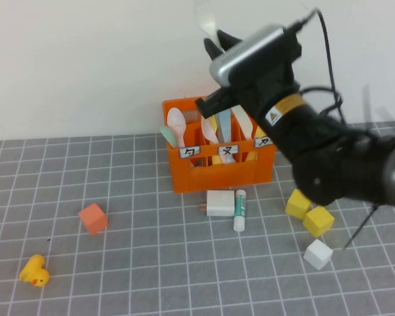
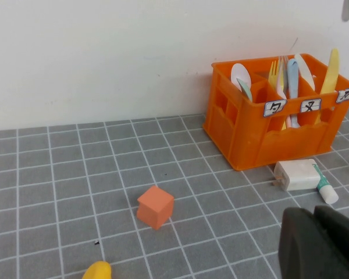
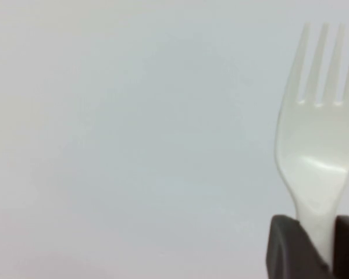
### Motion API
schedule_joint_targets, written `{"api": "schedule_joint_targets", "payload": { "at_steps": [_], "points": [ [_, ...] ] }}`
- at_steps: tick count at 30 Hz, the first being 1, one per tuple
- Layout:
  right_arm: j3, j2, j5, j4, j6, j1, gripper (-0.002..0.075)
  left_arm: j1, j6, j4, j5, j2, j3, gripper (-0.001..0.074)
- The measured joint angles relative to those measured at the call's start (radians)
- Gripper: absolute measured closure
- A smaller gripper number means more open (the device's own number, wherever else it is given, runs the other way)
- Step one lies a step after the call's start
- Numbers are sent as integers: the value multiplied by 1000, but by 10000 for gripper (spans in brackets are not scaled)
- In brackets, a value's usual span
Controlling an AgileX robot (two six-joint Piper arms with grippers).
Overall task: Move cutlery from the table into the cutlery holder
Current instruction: Place the fork on the box
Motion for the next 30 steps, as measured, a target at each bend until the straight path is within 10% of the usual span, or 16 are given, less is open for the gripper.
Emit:
{"api": "schedule_joint_targets", "payload": {
  "at_steps": [25,30],
  "points": [
    [-133,409,-250,193,133,0,605,0,2,2,0,0,0,735],
    [-133,416,-239,195,199,0,480,0,2,4,0,0,0,735]
  ]
}}
